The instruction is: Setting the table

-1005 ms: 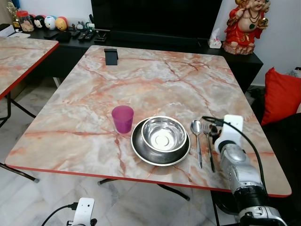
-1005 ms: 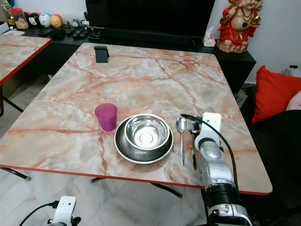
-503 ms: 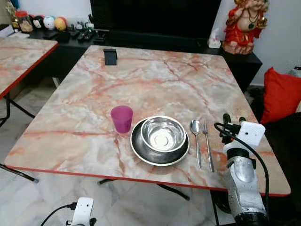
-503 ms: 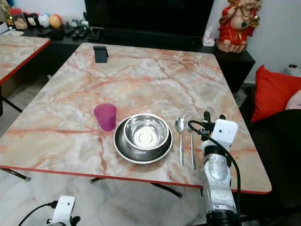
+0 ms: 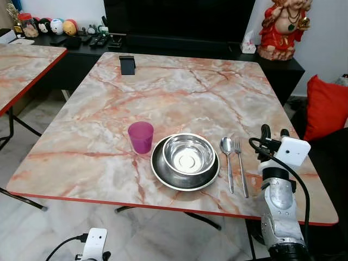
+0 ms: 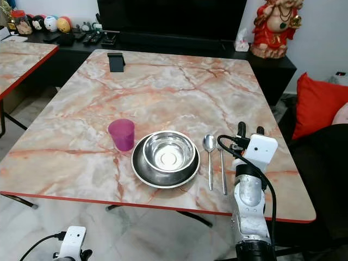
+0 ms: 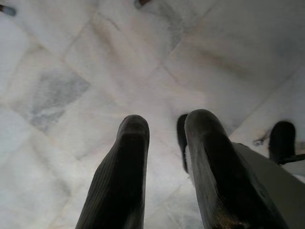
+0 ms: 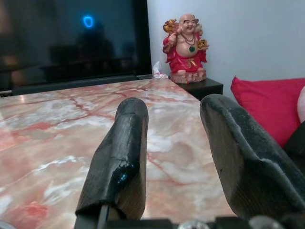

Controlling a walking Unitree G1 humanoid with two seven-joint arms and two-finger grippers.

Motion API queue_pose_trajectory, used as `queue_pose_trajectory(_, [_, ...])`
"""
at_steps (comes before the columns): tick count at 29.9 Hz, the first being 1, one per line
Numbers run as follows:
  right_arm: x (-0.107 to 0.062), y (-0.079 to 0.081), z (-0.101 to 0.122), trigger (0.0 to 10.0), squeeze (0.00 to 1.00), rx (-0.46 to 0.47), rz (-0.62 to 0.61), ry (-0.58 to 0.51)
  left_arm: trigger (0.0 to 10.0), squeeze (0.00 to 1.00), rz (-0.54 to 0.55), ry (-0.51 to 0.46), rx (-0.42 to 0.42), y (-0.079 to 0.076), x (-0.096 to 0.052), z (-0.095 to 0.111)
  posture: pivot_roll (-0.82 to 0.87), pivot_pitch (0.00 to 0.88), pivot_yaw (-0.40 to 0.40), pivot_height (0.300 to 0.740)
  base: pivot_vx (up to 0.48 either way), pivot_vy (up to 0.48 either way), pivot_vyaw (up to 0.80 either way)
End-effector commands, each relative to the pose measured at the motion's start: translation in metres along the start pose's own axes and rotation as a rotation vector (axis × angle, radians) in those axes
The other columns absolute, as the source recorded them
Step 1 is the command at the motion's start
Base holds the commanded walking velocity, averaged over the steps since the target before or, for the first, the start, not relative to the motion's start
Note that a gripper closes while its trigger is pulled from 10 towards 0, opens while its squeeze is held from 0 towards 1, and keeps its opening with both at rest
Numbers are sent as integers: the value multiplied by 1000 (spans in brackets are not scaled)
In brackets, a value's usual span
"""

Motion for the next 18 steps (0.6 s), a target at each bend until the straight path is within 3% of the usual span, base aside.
queue_pose_trajectory(1, [0, 2, 0, 10000, 0, 1, -7, -7, 10000, 0, -2, 3, 23, 3, 0, -2, 79, 0, -2, 740, 0, 0, 0])
queue_pose_trajectory(11, [0, 4, -1, 10000, 0, 12, -20, -15, 10000, 0, 0, 0, 35, 7, 0, 0, 78, 0, 9, 740, 0, 0, 0])
queue_pose_trajectory(18, [5, 8, 2, 10000, 0, 8, -2, -22, 10000, 0, -5, -2, 18, 3, 0, 1, 88, 0, -9, 740, 0, 360, 0])
Point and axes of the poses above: a point about 5 cm out from each wrist's last joint towards the gripper, its own x axis pointing out of the wrist towards the gripper, its own z axis along the axis of the wrist's last joint, y = z × x, the point moved 6 cm from there along x, pointing out of the wrist towards the gripper, and after that the axes turned 8 degrees about x, right-handed, at the moved point
